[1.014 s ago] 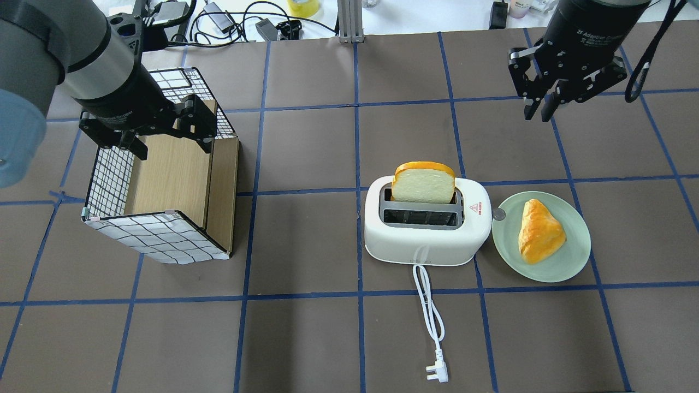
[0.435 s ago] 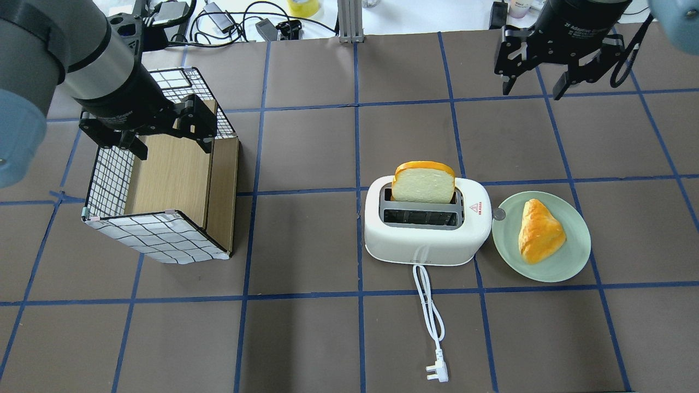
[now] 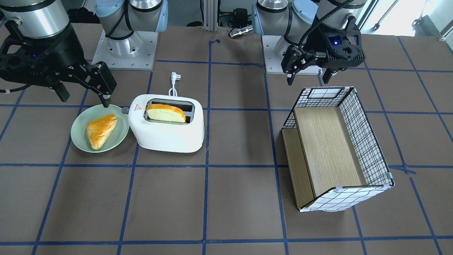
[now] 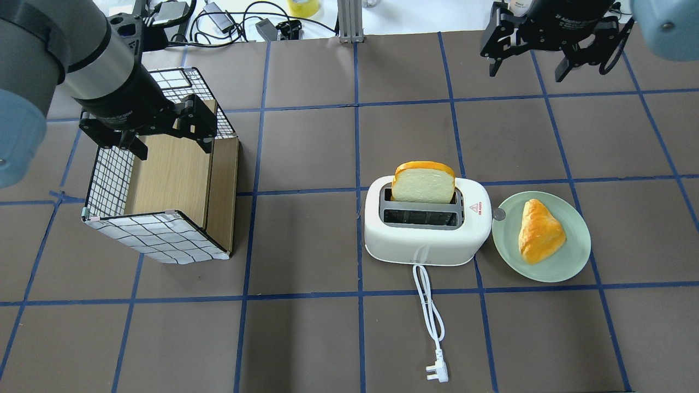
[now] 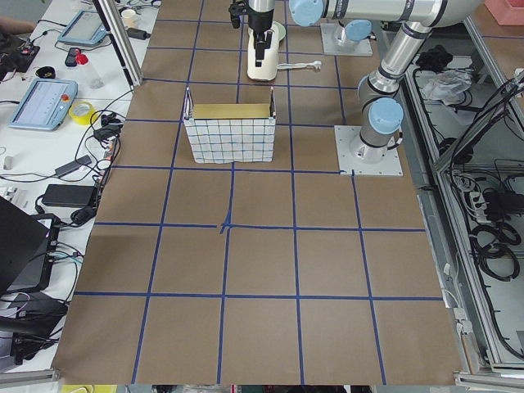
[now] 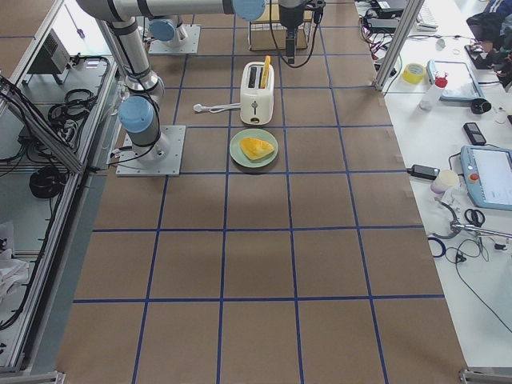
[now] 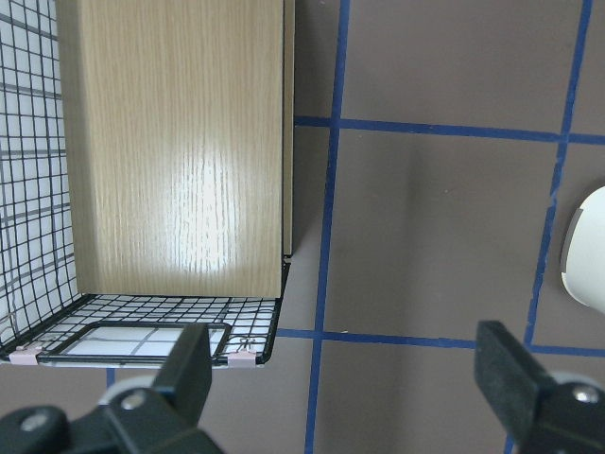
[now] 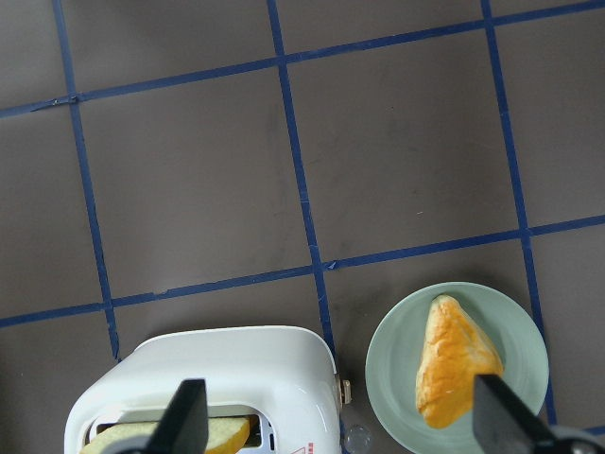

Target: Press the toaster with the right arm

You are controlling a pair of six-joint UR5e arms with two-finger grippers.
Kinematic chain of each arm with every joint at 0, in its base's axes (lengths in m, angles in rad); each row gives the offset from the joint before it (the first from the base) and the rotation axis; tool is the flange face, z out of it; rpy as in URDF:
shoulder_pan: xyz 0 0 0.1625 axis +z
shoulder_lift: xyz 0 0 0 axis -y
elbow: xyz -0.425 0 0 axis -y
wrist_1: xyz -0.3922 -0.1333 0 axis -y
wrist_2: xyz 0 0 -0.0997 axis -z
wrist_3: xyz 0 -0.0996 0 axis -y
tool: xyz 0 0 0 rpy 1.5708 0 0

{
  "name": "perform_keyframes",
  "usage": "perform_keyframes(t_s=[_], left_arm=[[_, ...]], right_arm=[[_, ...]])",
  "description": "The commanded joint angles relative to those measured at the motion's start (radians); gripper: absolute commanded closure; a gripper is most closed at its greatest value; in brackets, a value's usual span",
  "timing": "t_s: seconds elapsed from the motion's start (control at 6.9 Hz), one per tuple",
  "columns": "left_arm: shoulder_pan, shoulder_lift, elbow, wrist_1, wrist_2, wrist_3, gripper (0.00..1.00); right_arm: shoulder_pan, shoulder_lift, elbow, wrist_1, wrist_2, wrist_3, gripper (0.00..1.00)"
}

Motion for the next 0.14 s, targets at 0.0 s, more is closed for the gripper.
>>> perform_keyframes(t_s=[0.0], left_arm=[[0.0,0.0,0.0,0.0,0.0,0.0,0.0]], right_arm=[[0.003,0.001,0.008,-0.009,-0.002,-0.003,0.0]])
